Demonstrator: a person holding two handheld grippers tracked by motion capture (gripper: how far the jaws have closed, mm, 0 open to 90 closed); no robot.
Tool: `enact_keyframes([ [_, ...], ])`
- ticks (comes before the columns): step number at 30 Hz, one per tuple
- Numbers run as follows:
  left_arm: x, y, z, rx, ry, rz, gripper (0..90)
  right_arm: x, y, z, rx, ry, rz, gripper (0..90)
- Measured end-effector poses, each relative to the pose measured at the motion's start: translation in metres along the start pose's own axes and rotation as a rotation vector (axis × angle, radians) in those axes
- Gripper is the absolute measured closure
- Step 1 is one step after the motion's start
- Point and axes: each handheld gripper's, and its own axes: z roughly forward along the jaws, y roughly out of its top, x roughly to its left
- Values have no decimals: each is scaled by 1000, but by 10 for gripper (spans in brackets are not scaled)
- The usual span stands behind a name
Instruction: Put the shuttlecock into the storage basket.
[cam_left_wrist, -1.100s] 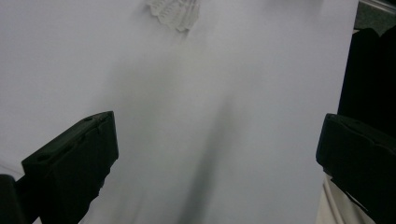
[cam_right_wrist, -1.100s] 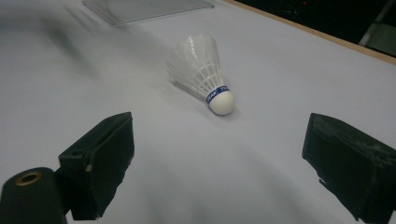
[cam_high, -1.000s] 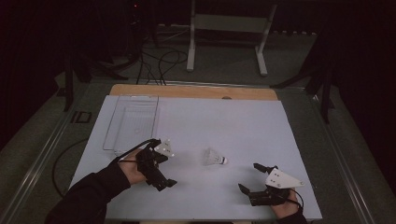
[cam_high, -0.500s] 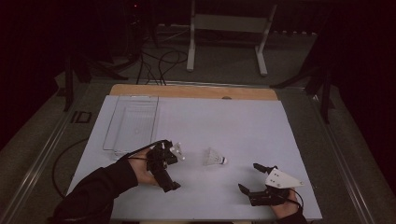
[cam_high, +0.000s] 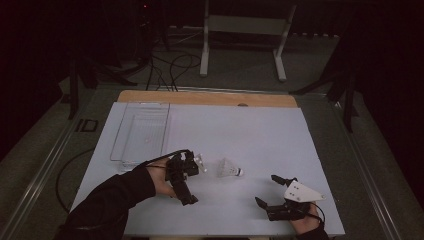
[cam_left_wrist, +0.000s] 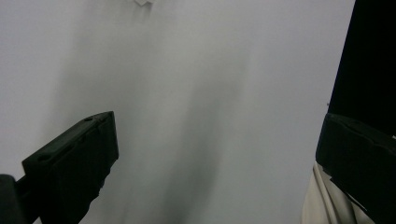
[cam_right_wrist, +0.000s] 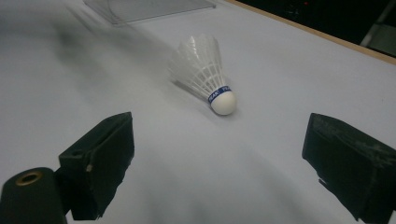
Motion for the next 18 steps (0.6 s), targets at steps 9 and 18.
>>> enact_keyframes([
  [9,2,17,9,31,-21,10,1,0,0,-1,-3,-3,4,91],
  [18,3,31,17,65,-42,35,1,0,0,0,1,2,5,91],
])
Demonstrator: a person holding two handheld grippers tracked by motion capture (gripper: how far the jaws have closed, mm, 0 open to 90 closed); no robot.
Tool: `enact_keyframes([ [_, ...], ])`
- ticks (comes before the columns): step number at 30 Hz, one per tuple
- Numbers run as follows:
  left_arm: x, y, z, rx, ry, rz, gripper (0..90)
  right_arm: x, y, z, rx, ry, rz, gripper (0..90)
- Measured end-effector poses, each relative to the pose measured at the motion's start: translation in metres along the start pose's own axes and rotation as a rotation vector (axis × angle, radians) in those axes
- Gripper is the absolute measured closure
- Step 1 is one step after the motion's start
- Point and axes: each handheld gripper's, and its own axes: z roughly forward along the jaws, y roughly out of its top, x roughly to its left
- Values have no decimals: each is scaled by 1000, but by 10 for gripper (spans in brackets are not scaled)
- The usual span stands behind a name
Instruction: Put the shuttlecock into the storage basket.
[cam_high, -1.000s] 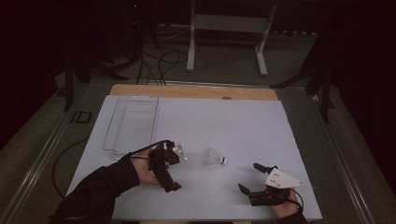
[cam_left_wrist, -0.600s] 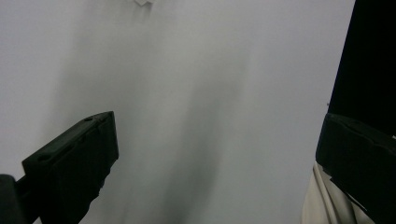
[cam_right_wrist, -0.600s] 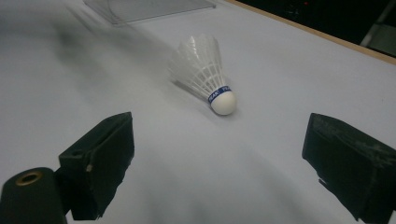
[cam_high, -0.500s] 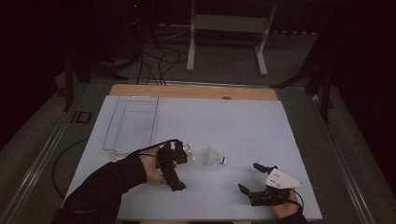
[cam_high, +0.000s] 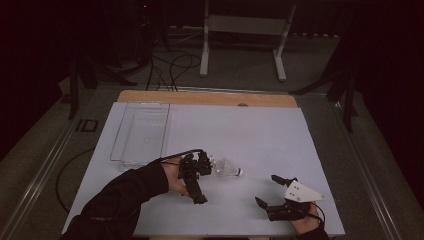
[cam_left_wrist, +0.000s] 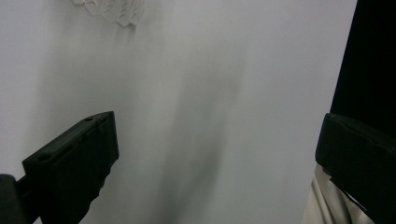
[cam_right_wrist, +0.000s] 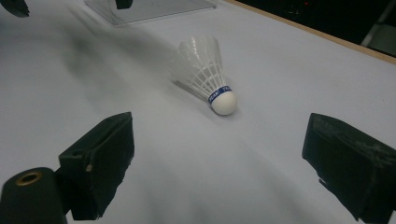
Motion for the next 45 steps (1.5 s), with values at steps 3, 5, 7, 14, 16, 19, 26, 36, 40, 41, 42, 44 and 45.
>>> enact_keyframes([
  [3,2,4,2,1,-10,1,1,0,0,0,1,0,-1,91],
  [5,3,7,4,9,-14,-1,1,0,0,0,-2,0,1,91],
  [7,3,8,5,9,-16,1,1,0,0,0,-1,-2,1,91],
  [14,6,20,6,12,-19,16,16,0,0,1,2,0,4,91],
  [16,6,27,9,21,-21,24,23,0,0,0,1,0,4,91],
  [19,7,30,11,24,-29,26,25,0,0,0,1,0,3,91],
  [26,16,40,18,33,-28,36,29,0,0,0,-1,2,2,91],
  [36,29,49,24,12,-25,2,65,0,0,0,-3,6,3,91],
  [40,31,52,27,20,-16,10,101,0,0,0,-2,9,4,91],
  [41,33,54,29,19,-16,12,121,0,0,-1,-2,8,4,91],
  [42,33,54,30,22,-17,12,139,0,0,-1,-3,8,3,92],
  [44,35,56,32,27,-11,11,161,0,0,-1,-3,8,3,92],
  [45,37,56,32,37,-6,13,173,0,0,-1,-2,8,5,92],
])
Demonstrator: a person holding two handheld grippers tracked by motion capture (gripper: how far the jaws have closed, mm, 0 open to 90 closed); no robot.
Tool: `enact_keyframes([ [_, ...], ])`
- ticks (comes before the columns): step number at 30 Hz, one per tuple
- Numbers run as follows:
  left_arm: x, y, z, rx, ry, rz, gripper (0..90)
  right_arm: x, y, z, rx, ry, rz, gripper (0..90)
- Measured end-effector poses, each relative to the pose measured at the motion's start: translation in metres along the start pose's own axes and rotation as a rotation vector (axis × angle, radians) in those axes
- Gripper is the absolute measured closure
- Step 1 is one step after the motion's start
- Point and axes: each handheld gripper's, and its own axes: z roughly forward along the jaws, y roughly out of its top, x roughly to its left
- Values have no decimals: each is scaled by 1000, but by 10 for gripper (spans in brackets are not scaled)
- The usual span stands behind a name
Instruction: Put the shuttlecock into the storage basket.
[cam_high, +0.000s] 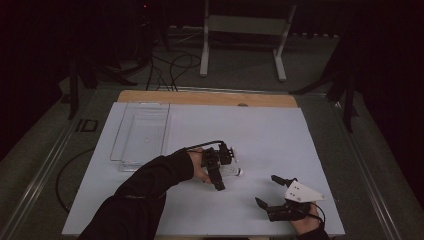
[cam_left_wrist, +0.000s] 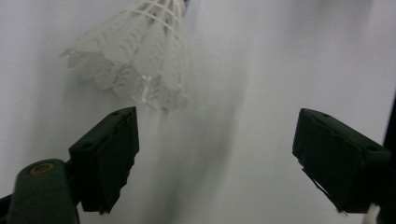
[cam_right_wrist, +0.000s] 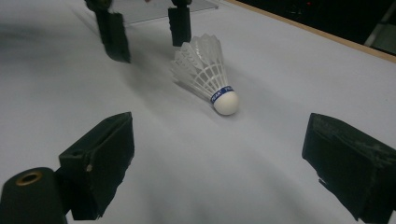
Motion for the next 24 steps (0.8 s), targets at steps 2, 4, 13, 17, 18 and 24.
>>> enact_keyframes([
  [2,1,1,1,5,12,11,191,0,0,0,-1,2,-1,92],
  [4,1,1,2,6,13,13,215,0,0,0,-1,2,-2,92],
  [13,3,8,14,11,39,35,311,0,0,-1,-10,4,-3,94],
  [17,5,11,17,2,58,23,377,-1,0,-1,-13,5,0,94],
  [18,7,12,17,-7,57,18,399,-1,0,-1,-12,5,-2,94],
  [24,12,15,16,-28,41,10,481,-1,0,-1,-11,4,2,95],
])
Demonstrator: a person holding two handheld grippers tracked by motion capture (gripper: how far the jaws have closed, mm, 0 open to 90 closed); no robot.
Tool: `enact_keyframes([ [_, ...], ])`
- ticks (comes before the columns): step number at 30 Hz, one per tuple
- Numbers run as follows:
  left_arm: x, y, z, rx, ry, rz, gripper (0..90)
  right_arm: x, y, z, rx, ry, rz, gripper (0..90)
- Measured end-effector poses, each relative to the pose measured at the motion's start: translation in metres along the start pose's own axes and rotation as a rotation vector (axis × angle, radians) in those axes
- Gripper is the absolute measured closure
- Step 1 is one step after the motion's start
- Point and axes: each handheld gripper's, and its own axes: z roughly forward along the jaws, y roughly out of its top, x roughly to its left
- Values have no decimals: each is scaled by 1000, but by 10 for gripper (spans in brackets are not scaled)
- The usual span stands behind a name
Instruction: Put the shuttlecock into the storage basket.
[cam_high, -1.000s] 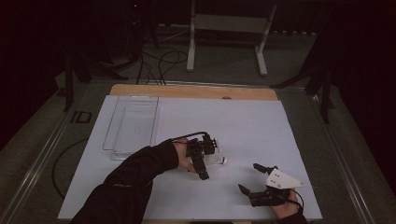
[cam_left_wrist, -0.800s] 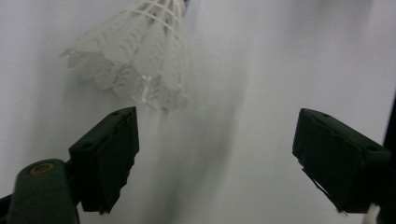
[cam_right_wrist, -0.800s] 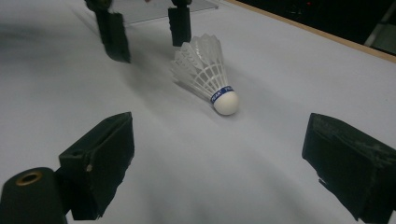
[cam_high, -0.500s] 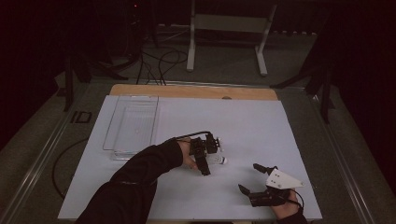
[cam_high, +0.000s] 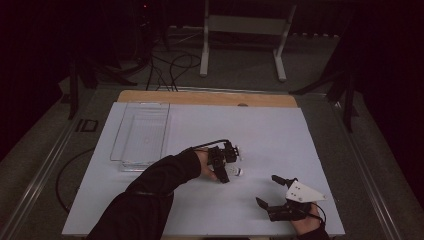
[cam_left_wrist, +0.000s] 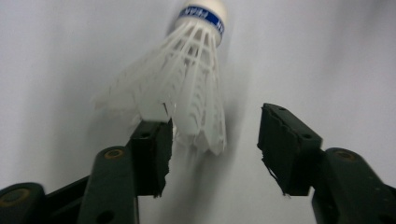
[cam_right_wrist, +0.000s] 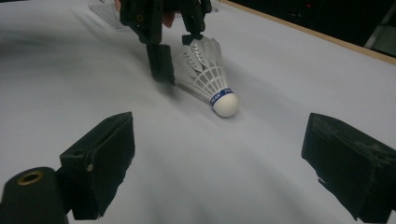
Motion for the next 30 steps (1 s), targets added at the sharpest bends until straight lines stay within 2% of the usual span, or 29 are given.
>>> enact_keyframes([
  [5,3,1,3,3,12,0,549,0,0,0,1,-5,-2,95],
  [12,4,3,4,-12,5,12,660,0,-1,0,3,-5,-4,95],
  [14,3,4,4,-8,5,12,728,0,0,0,1,-6,-3,95],
  [19,3,5,3,-14,0,29,777,-1,-1,0,5,-4,-4,95],
  [25,3,6,2,-13,-9,43,891,-1,-1,0,7,-2,0,96],
  [30,1,6,0,-24,-20,40,898,0,-1,1,8,2,-2,96],
])
